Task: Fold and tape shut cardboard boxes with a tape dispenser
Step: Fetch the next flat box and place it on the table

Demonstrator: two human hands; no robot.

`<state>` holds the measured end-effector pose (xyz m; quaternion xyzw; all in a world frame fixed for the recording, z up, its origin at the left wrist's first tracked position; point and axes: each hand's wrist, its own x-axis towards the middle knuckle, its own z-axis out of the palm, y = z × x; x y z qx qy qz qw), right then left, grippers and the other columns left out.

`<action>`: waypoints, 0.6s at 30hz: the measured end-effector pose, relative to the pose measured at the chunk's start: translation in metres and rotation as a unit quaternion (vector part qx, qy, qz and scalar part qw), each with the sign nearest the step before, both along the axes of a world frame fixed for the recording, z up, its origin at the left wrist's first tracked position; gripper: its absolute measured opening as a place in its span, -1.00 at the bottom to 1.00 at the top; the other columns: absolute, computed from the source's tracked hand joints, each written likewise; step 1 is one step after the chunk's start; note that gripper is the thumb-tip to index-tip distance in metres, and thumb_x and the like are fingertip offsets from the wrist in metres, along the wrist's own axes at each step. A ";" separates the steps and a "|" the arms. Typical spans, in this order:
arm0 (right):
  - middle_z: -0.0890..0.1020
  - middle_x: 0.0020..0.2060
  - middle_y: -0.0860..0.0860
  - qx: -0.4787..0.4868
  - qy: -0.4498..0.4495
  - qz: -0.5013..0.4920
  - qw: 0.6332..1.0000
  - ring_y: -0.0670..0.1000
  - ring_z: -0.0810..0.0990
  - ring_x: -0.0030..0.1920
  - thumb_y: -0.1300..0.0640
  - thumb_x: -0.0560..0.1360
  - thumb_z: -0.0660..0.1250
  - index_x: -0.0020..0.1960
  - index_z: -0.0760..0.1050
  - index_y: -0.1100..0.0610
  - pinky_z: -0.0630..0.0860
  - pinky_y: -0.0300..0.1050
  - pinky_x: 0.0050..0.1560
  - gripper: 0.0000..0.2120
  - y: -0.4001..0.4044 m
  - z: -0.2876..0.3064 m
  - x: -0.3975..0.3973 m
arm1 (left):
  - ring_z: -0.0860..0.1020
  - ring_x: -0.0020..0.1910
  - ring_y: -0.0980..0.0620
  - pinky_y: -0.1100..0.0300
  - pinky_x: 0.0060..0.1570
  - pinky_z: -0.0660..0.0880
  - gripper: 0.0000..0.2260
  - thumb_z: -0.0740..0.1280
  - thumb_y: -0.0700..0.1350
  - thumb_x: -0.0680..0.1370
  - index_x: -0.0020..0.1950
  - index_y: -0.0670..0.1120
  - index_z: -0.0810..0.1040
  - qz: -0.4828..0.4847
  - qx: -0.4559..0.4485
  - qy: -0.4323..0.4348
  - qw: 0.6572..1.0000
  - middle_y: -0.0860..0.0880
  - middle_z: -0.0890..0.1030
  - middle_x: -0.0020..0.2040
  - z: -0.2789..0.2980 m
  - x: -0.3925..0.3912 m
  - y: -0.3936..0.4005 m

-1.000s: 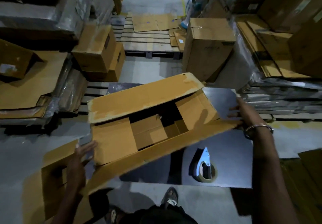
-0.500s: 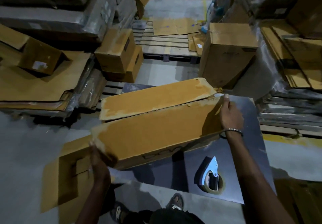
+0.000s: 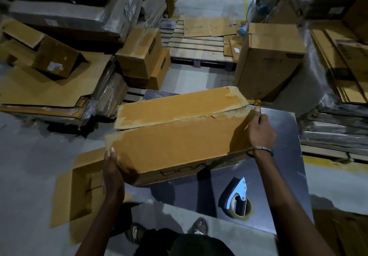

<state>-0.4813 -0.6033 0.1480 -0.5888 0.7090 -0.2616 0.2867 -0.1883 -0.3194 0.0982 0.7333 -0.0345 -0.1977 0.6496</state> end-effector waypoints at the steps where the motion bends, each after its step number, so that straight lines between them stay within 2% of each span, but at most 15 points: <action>1: 0.61 0.13 0.25 -0.002 0.000 0.006 1.000 0.32 0.56 0.17 -0.26 0.72 -0.12 0.31 0.45 0.17 0.45 0.18 0.21 -0.40 -0.001 -0.002 0.000 | 0.31 0.41 0.17 0.18 0.37 0.23 -0.61 0.20 0.01 0.75 0.59 0.01 0.34 -0.008 0.000 -0.007 1.000 0.14 0.35 0.42 0.002 0.001 0.000; 3: 0.60 0.19 0.23 -0.009 0.011 0.034 0.999 0.30 0.56 0.20 -0.24 0.72 -0.05 0.37 0.42 0.16 0.44 0.18 0.23 -0.45 -0.002 -0.008 0.000 | 0.45 0.35 0.08 0.12 0.27 0.36 -0.63 0.38 0.02 0.67 0.45 0.08 0.41 -0.035 0.018 -0.024 0.999 0.14 0.49 0.35 0.000 0.004 0.001; 5: 0.48 0.40 0.22 0.012 0.047 0.107 0.993 0.32 0.50 0.34 -0.27 0.69 0.06 0.52 0.31 0.15 0.41 0.21 0.32 -0.39 -0.004 -0.019 0.001 | 0.55 0.34 -0.06 0.02 0.24 0.49 -0.37 0.52 0.11 0.55 0.56 0.08 0.38 -0.070 0.089 -0.063 0.992 0.06 0.57 0.38 -0.011 0.009 0.003; 7: 0.18 0.61 0.22 0.043 0.169 0.202 0.964 0.35 0.33 0.49 -0.36 0.63 0.12 0.62 0.15 0.15 0.34 0.26 0.43 -0.23 -0.001 -0.033 0.004 | 0.48 0.46 -0.14 -0.08 0.36 0.46 -0.12 0.55 0.19 0.51 0.70 0.02 0.18 -0.095 0.225 -0.116 0.963 -0.05 0.45 0.55 -0.019 0.007 0.001; 8: 0.07 0.65 0.22 0.048 0.229 0.226 0.946 0.35 0.27 0.53 -0.39 0.61 0.12 0.64 0.13 0.14 0.32 0.26 0.46 -0.19 0.001 -0.041 0.007 | 0.43 0.51 -0.18 -0.12 0.39 0.43 -0.09 0.53 0.23 0.51 0.71 -0.03 0.15 -0.096 0.273 -0.155 0.945 -0.10 0.39 0.60 -0.022 0.005 -0.002; 10: 0.00 0.66 0.23 0.031 0.266 0.222 0.938 0.36 0.24 0.55 -0.40 0.60 0.11 0.63 0.15 0.13 0.31 0.25 0.46 -0.18 0.005 -0.047 0.012 | 0.37 0.55 -0.25 -0.18 0.44 0.40 -0.12 0.46 0.28 0.55 0.69 -0.14 0.20 -0.107 0.316 -0.228 0.915 -0.21 0.35 0.61 -0.023 0.000 -0.006; 14: 0.12 0.64 0.20 -0.003 0.225 0.205 0.953 0.33 0.29 0.52 -0.32 0.61 0.21 0.58 0.29 0.05 0.37 0.28 0.41 -0.32 0.009 -0.048 0.006 | 0.31 0.56 -0.33 -0.31 0.43 0.32 -0.21 0.23 0.32 0.57 0.64 -0.17 0.28 -0.115 0.364 -0.270 0.884 -0.29 0.31 0.60 -0.029 -0.008 -0.012; 18: 0.42 0.44 0.14 -0.114 0.079 0.167 0.976 0.21 0.40 0.37 -0.05 0.60 0.37 0.37 0.50 0.09 0.51 0.26 0.27 -0.60 0.035 -0.060 -0.015 | 0.23 0.62 -0.26 -0.39 0.50 0.15 -0.32 0.29 0.21 0.56 0.61 -0.11 0.36 -0.126 0.350 -0.359 0.856 -0.25 0.29 0.63 -0.030 -0.032 -0.024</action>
